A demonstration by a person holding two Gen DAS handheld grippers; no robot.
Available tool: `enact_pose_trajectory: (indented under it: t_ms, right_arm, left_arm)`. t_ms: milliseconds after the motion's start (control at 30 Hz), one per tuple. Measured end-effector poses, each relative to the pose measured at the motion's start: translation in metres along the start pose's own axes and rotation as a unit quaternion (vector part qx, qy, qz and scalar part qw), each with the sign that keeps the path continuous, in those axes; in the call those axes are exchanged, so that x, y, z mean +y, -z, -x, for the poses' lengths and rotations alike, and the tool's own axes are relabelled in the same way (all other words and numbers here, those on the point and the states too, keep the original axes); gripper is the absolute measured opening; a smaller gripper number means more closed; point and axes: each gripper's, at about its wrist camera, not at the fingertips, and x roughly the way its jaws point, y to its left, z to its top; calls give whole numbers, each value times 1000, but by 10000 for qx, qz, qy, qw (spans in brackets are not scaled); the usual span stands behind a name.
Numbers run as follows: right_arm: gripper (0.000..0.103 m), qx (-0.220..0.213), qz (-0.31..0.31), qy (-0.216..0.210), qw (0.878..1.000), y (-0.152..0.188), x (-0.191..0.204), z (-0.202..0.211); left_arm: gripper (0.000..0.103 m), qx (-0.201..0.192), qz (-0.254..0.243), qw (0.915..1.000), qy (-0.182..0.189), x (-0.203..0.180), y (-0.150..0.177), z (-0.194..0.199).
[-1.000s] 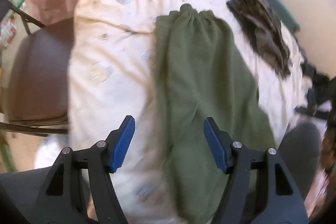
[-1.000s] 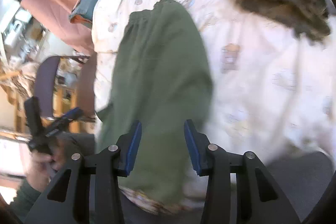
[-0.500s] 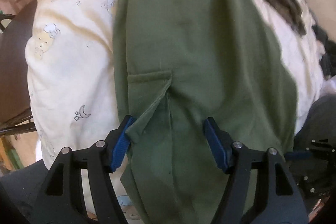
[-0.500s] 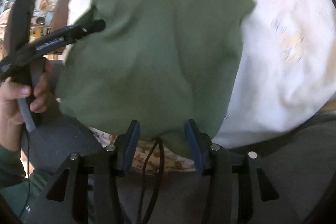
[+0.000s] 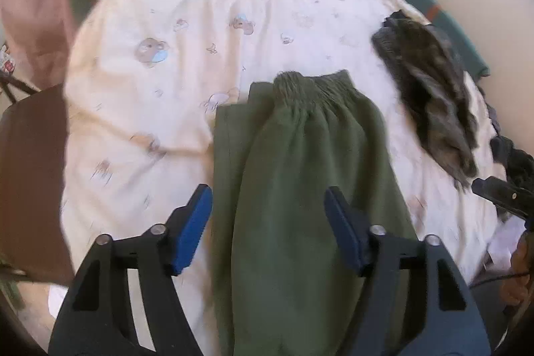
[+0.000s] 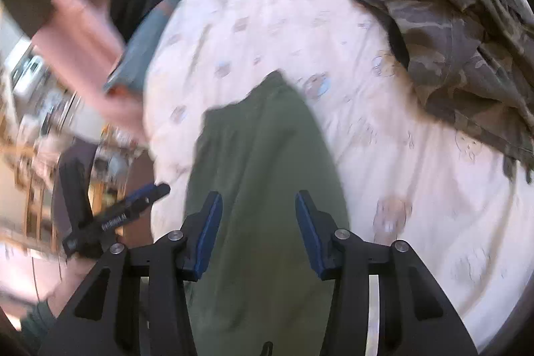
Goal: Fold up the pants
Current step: 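Lower the pants onto the duvet and open both tools, then pinch the green pants waistband with the left tool while the right tool pinches beside it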
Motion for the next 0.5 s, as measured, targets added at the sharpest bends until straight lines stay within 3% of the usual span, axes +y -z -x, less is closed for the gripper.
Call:
enact_pose_trajectory:
  t_ms: [67, 100, 133, 167, 233, 300, 400, 500]
  right_arm:
    - [48, 14, -117, 35, 9999, -8, -7, -23]
    - [48, 31, -162, 61, 9998, -8, -13, -29]
    - [48, 113, -173, 119, 9997, -9, -21, -41]
    - [48, 176, -175, 192, 9995, -10, -25, -47]
    - [48, 380, -188, 350, 9985, -11, -34, -61]
    - [48, 530, -58, 445, 9976, -15, -37, -72]
    - [48, 709, 243, 756, 9943, -22, -38, -90]
    - [48, 1033, 313, 708, 9916, -24, -37, -117]
  left_arm:
    - [47, 98, -135, 9998, 97, -2, -13, -26]
    - [42, 112, -263, 9996, -54, -5, -18, -38]
    - [28, 134, -397, 9989, -185, -5, -21, -51]
    - [12, 188, -438, 9988, -87, -9, -25, -59]
    - [3, 197, -535, 9983, 151, -8, -27, -64]
    - [1, 108, -619, 9979, 156, -11, -29, -61]
    - [0, -97, -240, 9996, 147, -2, -37, -44]
    - [0, -289, -165, 9992, -222, 8, -42, -36]
